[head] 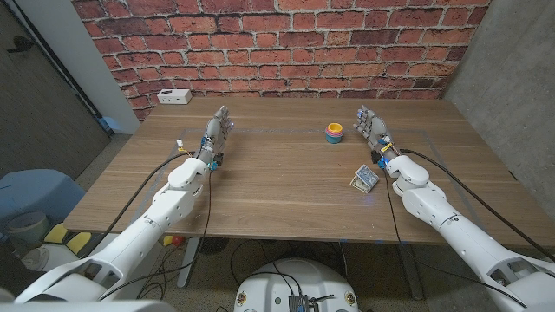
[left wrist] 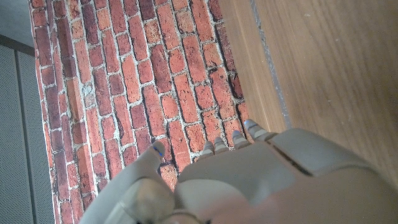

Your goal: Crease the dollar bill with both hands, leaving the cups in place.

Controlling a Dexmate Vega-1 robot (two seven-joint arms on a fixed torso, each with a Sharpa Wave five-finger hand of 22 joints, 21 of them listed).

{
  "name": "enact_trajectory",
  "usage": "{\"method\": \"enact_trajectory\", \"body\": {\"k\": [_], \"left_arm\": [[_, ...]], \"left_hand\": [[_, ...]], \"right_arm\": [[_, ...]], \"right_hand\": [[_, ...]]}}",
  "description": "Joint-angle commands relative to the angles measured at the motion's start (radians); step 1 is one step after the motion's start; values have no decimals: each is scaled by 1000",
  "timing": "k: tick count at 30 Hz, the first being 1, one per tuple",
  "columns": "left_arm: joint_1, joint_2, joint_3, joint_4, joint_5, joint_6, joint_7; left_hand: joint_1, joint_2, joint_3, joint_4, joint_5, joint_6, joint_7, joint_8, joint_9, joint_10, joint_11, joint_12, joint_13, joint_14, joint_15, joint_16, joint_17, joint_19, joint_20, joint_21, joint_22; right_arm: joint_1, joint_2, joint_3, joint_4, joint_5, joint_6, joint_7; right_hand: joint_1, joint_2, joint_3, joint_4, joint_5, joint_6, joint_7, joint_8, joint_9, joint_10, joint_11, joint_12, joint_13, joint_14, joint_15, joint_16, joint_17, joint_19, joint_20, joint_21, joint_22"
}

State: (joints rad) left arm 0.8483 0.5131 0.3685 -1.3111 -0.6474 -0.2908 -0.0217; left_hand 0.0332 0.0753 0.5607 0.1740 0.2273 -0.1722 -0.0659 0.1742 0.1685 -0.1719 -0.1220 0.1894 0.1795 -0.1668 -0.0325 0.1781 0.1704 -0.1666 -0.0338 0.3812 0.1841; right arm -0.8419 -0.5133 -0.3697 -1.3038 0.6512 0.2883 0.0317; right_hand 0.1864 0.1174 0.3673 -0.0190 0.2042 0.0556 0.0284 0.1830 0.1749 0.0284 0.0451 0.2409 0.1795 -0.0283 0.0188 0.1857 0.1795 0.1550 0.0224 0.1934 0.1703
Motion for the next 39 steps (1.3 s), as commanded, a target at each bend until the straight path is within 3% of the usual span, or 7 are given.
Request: {"method": "enact_trajectory", "body": {"k": [1,4,7,11,17,30,39], "left_arm": [[9,33,25,-40,106,-24,53],[8,52,39,-70,169,-17,90],[0,74,55,-95,209,0,91],[-17,98,81,-118,282,18,101],[-45,117,113,-137,365,29,101],[-139,150,205,-162,564,57,53],[-199,135,263,-140,671,41,21]], "left_hand": [[25,84,17,-29,0,-137,-11,18,4,-115,9,23,1,-133,-28,12,-2,-43,5,9,3],[73,70,37,-74,-24,-50,-27,25,6,-59,42,29,3,-24,50,20,0,11,154,16,7],[90,67,47,-90,-37,18,-24,34,7,11,69,45,4,52,86,29,2,50,191,27,11],[110,68,61,-107,-43,72,-13,38,7,81,91,60,5,99,97,28,2,70,205,31,13],[123,72,72,-118,-46,109,-5,40,7,118,90,65,5,131,106,29,3,89,214,36,14],[133,76,81,-126,-48,132,-3,38,7,136,92,64,6,140,94,24,3,100,216,39,14],[138,76,85,-129,-49,122,-8,29,8,136,86,60,6,139,89,20,3,102,215,39,15]], "right_arm": [[-29,-25,7,-51,-15,-11,-30],[-49,-41,13,-83,-22,-23,-55],[-69,-60,17,-117,-38,-34,-81],[-98,-87,25,-164,-62,-51,-121],[-147,-118,42,-230,-89,-68,-179],[-281,-176,108,-373,-143,-81,-306],[-368,-193,159,-440,-168,-85,-373]], "right_hand": [[52,18,28,-32,-1,24,7,11,4,26,24,-2,6,25,45,15,0,17,35,8,3],[88,25,48,-61,-8,56,-5,19,5,62,35,-2,8,51,70,20,1,23,73,8,4],[107,31,59,-75,-13,77,-10,23,6,80,44,-3,9,76,85,27,2,31,86,11,5],[117,36,65,-82,-17,100,-9,27,7,100,43,-1,10,95,88,33,5,40,92,14,6],[125,42,70,-85,-20,112,-10,28,7,115,44,0,10,111,90,37,7,46,95,15,7],[134,46,76,-91,-21,124,-9,29,7,121,42,-3,11,118,91,38,9,50,97,16,7],[140,46,79,-94,-22,127,-9,27,8,125,42,-5,11,118,91,37,9,51,95,16,7]]}}
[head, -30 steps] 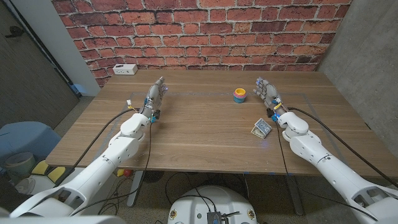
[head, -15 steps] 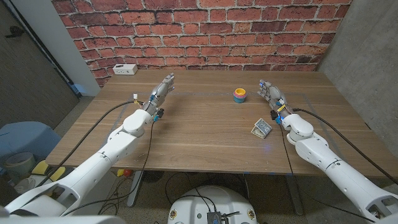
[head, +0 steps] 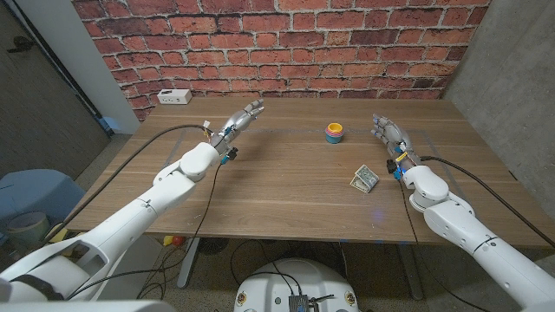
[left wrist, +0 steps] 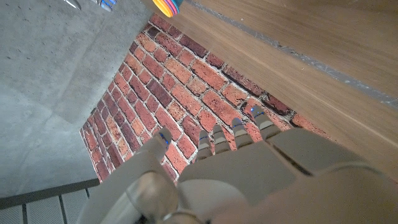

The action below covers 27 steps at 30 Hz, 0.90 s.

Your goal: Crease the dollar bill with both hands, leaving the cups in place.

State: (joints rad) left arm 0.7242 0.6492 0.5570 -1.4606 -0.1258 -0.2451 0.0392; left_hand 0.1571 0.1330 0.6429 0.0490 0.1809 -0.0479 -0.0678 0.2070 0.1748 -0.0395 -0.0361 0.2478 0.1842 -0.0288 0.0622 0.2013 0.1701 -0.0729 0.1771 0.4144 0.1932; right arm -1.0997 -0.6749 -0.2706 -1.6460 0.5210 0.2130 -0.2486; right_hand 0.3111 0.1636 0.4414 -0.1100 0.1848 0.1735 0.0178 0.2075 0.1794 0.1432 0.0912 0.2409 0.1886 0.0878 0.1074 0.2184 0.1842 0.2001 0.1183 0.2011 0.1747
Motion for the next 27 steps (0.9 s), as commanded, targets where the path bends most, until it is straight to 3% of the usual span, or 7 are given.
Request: {"method": "enact_trajectory", "body": {"k": [1,27], "left_arm": [[-82,-3,81,14,160,-10,-45],[-195,-60,192,78,318,-104,-148]], "left_hand": [[14,19,3,-4,-3,-4,-6,-5,1,3,1,1,1,1,-6,-4,3,8,5,6,6],[17,18,9,-5,-4,1,-12,-10,2,6,-10,-7,2,4,-16,-8,5,10,0,4,6]], "right_arm": [[-118,-34,64,-103,-44,-7,-97],[-308,-24,172,-254,-176,-66,-255]], "right_hand": [[16,0,5,-3,-3,10,1,3,3,11,-4,-5,2,2,2,4,5,6,-1,8,3],[38,25,26,-2,1,43,-5,5,4,40,-11,-6,3,14,-11,8,11,15,-13,9,4]]}}
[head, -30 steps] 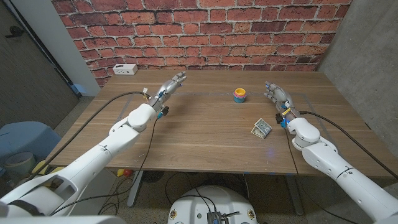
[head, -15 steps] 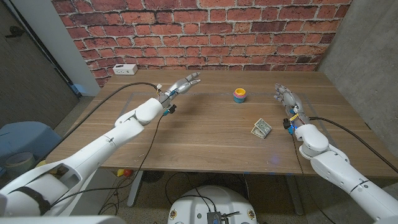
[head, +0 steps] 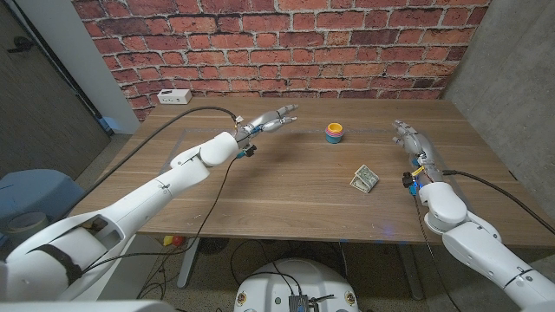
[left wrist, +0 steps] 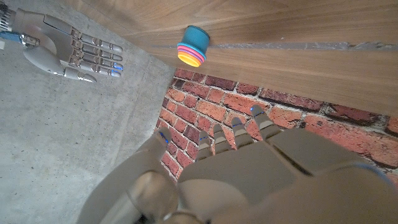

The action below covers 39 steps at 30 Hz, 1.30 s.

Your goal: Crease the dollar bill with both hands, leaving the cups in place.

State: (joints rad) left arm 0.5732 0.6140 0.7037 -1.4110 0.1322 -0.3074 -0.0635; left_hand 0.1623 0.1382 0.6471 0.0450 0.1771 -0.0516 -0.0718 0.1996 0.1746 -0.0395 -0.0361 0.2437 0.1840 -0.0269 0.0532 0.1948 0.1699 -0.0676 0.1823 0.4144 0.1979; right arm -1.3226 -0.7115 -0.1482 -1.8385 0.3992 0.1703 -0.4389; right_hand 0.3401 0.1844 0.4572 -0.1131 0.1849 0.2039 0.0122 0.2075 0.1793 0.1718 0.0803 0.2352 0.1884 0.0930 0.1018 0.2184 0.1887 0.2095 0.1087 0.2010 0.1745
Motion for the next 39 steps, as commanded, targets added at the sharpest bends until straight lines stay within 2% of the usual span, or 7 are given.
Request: {"method": "enact_trajectory", "body": {"k": [1,3,4,7,21,39], "left_arm": [[-47,-27,49,31,63,-46,-50],[-54,-32,56,39,72,-55,-56],[-58,-35,60,42,78,-59,-58],[-68,-41,72,46,101,-69,-63],[-102,-69,122,69,169,-106,-97],[-116,-77,157,74,222,-137,-131]], "left_hand": [[13,13,5,-1,0,10,-8,-1,3,9,-13,-3,2,3,-8,-2,5,5,-4,4,1],[13,13,7,-1,-1,26,-19,3,3,23,-23,0,3,7,-7,-2,5,8,-5,5,1],[15,14,10,-1,-1,44,-29,6,3,36,-42,2,3,10,-8,-3,5,9,-4,4,2],[22,18,18,-4,0,85,-42,14,3,61,-54,4,2,21,-17,-2,4,15,-5,6,2],[28,19,24,-8,-1,97,-38,12,3,63,-43,-1,2,25,-21,-4,4,17,-7,5,2],[33,20,31,-10,-1,104,-40,6,4,71,-45,-5,2,27,-23,-6,4,20,-9,5,2]], "right_arm": [[-92,15,54,-66,-59,-25,-70],[-106,18,62,-75,-68,-29,-78],[-112,22,66,-81,-71,-34,-85],[-130,25,77,-95,-87,-43,-94],[-222,61,125,-152,-147,-70,-135],[-289,118,145,-199,-211,-85,-159]], "right_hand": [[10,5,11,2,1,13,0,4,4,12,0,-1,3,9,-5,8,7,6,-4,9,4],[10,6,13,3,1,15,1,5,4,13,0,-1,3,11,-6,9,7,7,-5,10,4],[11,6,13,4,1,15,1,4,4,13,0,-1,3,12,-5,9,7,8,-6,10,4],[12,7,15,5,2,17,1,4,4,16,0,-2,3,13,-5,10,8,10,-7,10,4],[16,6,20,10,3,23,1,2,4,24,1,-3,4,15,-8,11,11,12,-9,10,4],[20,5,24,16,3,27,1,-1,4,32,0,-5,4,17,-8,12,13,13,-10,10,4]]}}
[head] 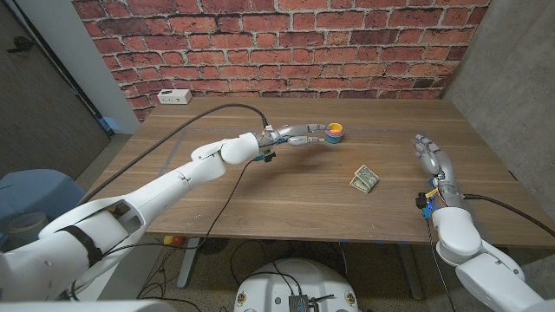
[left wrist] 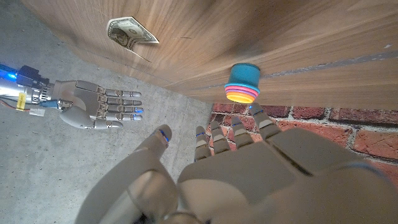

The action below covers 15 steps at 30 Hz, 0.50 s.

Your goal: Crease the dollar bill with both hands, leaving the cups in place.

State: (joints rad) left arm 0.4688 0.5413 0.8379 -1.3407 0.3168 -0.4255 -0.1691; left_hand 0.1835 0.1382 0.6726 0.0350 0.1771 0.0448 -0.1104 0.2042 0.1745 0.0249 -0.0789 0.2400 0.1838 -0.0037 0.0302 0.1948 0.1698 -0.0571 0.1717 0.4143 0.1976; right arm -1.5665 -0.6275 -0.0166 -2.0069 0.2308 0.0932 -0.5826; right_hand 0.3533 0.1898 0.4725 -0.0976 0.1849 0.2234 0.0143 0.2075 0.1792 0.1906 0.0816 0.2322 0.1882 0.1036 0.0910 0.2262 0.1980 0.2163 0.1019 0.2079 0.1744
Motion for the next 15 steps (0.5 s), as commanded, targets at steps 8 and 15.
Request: {"method": "enact_trajectory", "body": {"k": [8,15], "left_arm": [[-21,-8,38,15,60,-38,-40],[-31,-17,57,30,83,-59,-52]], "left_hand": [[13,19,7,-1,-2,7,-1,-2,4,9,-2,-3,2,5,-1,-6,4,10,1,5,2],[14,19,9,0,-2,10,1,-3,4,11,-4,-4,2,6,0,-7,4,9,1,4,2]], "right_arm": [[-68,56,11,-46,-70,-14,-25],[-92,79,11,-63,-91,-25,-44]], "right_hand": [[8,-1,10,2,3,9,-1,-2,4,14,-1,-4,5,7,3,5,5,8,-4,3,4],[10,-2,12,4,3,10,-1,-3,5,16,-1,-5,5,6,2,4,6,9,-4,3,4]]}}
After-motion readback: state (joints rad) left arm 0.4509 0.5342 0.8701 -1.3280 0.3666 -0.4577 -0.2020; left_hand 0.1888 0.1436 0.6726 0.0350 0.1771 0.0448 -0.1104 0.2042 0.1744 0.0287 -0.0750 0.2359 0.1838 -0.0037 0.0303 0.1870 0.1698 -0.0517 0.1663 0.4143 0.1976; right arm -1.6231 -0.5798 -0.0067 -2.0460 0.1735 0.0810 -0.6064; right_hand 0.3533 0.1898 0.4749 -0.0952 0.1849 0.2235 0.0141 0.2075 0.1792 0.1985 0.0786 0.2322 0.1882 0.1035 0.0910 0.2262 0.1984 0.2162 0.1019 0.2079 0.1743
